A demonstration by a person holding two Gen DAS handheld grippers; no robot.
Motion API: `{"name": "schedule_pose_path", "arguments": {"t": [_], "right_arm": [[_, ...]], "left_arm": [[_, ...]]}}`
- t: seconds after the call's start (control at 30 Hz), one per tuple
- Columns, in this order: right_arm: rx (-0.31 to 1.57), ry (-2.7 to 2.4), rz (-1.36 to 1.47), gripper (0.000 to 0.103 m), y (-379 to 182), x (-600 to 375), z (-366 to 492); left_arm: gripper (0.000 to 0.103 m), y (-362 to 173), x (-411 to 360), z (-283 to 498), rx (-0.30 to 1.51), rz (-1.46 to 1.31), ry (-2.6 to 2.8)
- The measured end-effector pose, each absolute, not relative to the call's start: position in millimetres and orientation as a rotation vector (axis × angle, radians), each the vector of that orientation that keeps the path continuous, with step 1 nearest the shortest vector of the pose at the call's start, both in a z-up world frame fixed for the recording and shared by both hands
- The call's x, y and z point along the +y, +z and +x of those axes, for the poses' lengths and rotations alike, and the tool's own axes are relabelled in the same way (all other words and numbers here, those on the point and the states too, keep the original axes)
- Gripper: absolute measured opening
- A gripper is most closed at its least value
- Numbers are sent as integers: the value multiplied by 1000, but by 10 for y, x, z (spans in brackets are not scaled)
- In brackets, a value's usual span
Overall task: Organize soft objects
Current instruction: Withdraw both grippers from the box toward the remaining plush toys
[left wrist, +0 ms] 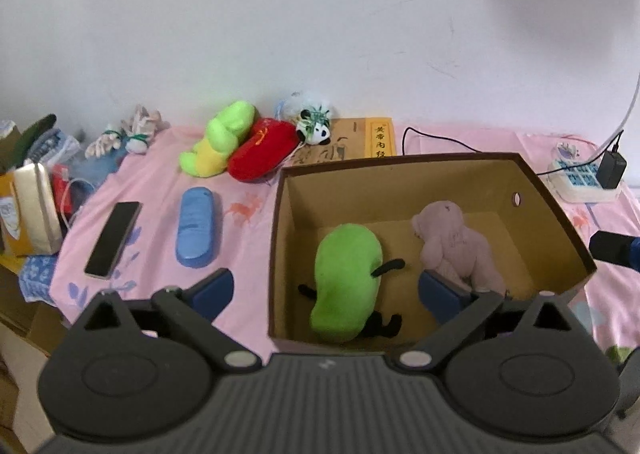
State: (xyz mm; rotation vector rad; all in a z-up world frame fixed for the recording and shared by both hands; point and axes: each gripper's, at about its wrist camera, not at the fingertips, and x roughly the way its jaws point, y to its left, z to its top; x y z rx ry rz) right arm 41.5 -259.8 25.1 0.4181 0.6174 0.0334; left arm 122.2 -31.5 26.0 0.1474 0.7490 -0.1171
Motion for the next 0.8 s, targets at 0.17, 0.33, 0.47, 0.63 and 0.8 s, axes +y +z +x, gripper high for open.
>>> {"name": "schedule_pose_path", "arguments": {"t": [0.17, 0.33, 0.47, 0.63, 0.8], "right_arm": [[573, 31, 435, 27, 215, -2549, 231], [529, 26, 452, 27, 198, -2492, 35], [516, 26, 474, 27, 148, -2447, -108], [499, 32, 488, 27, 80, -2404, -261], [491, 41, 508, 27, 7, -2383, -382]], "left_arm": [[99, 281, -257, 1059, 757, 151, -121], [99, 267, -244, 917, 756, 173, -108], [99, 245, -219, 829, 767, 169, -117], [99, 205, -182, 706, 785, 158, -136], [98, 140, -152, 624, 808, 163, -142]]}}
